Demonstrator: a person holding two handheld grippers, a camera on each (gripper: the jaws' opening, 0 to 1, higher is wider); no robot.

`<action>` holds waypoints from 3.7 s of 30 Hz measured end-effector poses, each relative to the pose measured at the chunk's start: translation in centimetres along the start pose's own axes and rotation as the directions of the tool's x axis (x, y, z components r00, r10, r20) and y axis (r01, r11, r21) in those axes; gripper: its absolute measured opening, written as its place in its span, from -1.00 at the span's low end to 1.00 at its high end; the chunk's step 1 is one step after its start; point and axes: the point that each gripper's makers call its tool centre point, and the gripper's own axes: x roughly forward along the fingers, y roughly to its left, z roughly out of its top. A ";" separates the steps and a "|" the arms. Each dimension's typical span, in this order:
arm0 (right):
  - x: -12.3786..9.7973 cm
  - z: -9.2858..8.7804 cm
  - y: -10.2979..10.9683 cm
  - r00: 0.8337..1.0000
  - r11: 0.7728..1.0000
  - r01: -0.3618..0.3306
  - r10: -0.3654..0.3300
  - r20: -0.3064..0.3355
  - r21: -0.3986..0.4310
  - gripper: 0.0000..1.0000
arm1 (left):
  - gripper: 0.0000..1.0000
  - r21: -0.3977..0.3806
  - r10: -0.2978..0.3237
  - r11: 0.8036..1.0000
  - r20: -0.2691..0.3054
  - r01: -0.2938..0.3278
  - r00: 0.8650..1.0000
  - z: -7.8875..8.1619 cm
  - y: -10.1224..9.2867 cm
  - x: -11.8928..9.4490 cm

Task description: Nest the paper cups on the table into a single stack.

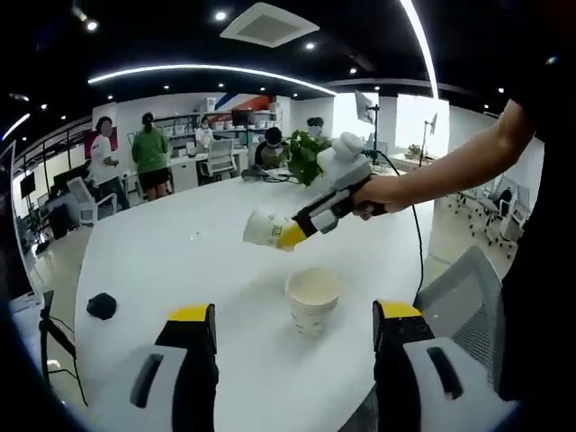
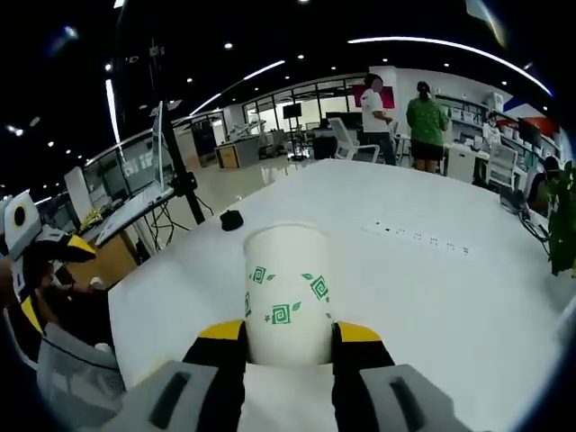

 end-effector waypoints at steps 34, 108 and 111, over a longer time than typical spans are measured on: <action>-9.3 -1.7 9.2 0.990 0.973 -0.049 0.078 0.118 -0.226 -0.30 | -0.50 0.207 -0.310 0.931 0.012 0.301 0.951 5.7 -3.6 2.9; -11.2 -9.5 10.0 0.998 0.988 0.034 -0.025 0.058 -0.153 0.42 | -1.00 0.425 -0.373 0.730 -0.408 0.535 0.833 0.0 -5.5 6.5; -11.4 -9.7 10.1 0.998 0.989 0.040 -0.032 0.058 -0.145 0.42 | -1.00 0.429 -0.372 0.724 -0.417 0.540 0.829 -0.3 -5.5 6.9</action>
